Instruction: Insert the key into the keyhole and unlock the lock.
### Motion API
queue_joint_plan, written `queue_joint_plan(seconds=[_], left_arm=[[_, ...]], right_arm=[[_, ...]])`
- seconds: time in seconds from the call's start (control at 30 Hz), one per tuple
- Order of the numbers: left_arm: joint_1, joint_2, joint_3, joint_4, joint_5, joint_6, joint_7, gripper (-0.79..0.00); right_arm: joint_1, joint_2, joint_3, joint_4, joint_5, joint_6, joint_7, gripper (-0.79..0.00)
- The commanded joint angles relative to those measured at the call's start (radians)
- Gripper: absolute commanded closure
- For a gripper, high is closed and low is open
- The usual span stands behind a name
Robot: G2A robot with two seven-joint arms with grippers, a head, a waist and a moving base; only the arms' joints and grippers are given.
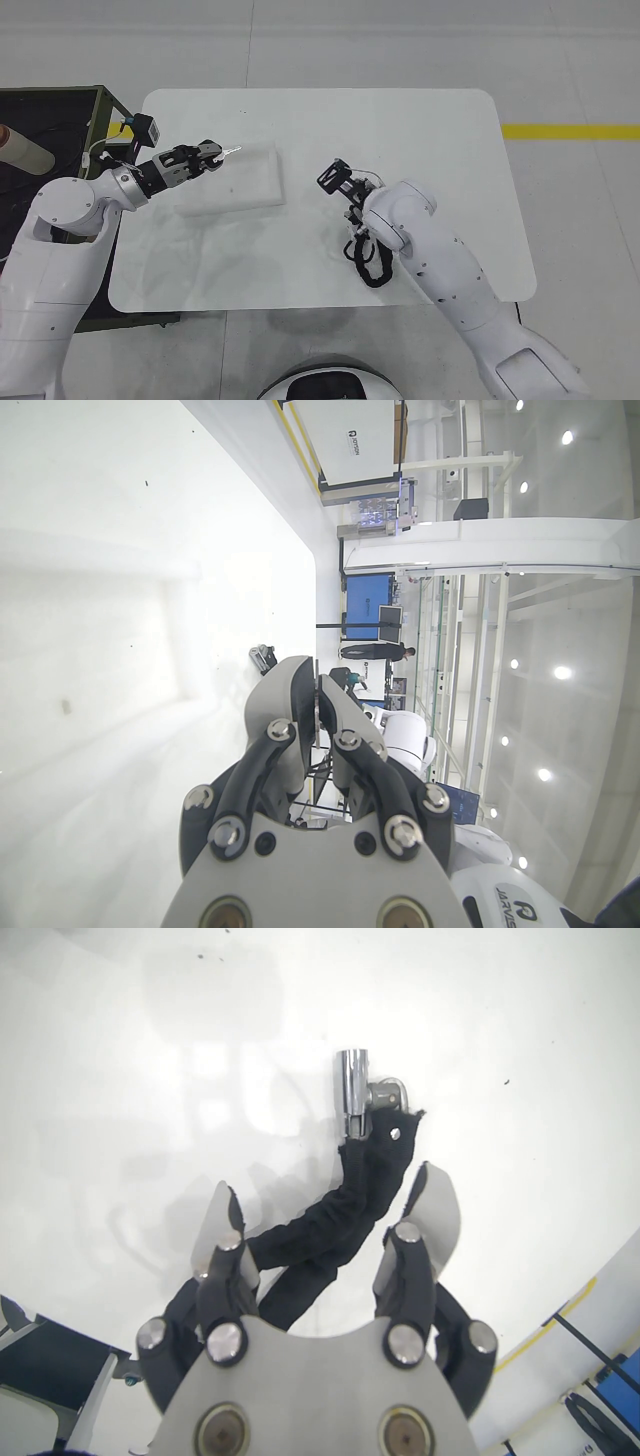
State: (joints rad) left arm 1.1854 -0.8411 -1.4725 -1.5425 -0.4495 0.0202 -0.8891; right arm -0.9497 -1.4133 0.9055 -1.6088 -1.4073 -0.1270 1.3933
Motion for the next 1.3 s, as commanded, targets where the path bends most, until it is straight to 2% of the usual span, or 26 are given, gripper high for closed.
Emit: queue_joint_plan(seconds=[0.0,0.07,0.23,0.37,0.43,0.5,0.63,0.7,0.8,1.07,1.13,1.23,1.27], left_arm=[[0.000,0.000,0.000,0.000,0.000,0.000,0.000,0.000],[0.000,0.000,0.000,0.000,0.000,0.000,0.000,0.000],[0.000,0.000,0.000,0.000,0.000,0.000,0.000,0.000],[0.000,0.000,0.000,0.000,0.000,0.000,0.000,0.000],[0.000,0.000,0.000,0.000,0.000,0.000,0.000,0.000],[0.000,0.000,0.000,0.000,0.000,0.000,0.000,0.000],[0.000,0.000,0.000,0.000,0.000,0.000,0.000,0.000],[0.000,0.000,0.000,0.000,0.000,0.000,0.000,0.000],[0.000,0.000,0.000,0.000,0.000,0.000,0.000,0.000],[0.000,0.000,0.000,0.000,0.000,0.000,0.000,0.000],[0.000,0.000,0.000,0.000,0.000,0.000,0.000,0.000],[0.000,0.000,0.000,0.000,0.000,0.000,0.000,0.000],[0.000,0.000,0.000,0.000,0.000,0.000,0.000,0.000]], right_arm=[[0.009,-0.009,-0.004,0.020,-0.017,-0.001,0.008,-0.369],[0.017,-0.019,-0.007,0.049,-0.041,0.005,0.016,-0.317],[0.033,-0.047,-0.011,0.106,-0.063,-0.001,0.022,-0.345],[0.039,-0.067,-0.004,0.134,-0.074,-0.010,0.028,-0.326],[0.044,-0.077,0.004,0.150,-0.082,-0.011,0.031,-0.286],[0.047,-0.086,0.017,0.164,-0.083,-0.007,0.035,-0.289],[0.054,-0.103,0.040,0.198,-0.080,-0.009,0.057,-0.194],[0.058,-0.111,0.052,0.218,-0.073,-0.011,0.069,0.000],[0.061,-0.122,0.072,0.226,-0.061,-0.019,0.072,0.000],[0.010,-0.120,0.274,0.099,0.123,-0.036,0.101,0.000],[-0.010,-0.116,0.342,0.063,0.217,-0.050,0.100,0.000],[-0.040,-0.111,0.435,0.033,0.455,-0.084,0.113,0.000],[-0.040,-0.111,0.435,0.033,0.455,-0.084,0.113,0.000]])
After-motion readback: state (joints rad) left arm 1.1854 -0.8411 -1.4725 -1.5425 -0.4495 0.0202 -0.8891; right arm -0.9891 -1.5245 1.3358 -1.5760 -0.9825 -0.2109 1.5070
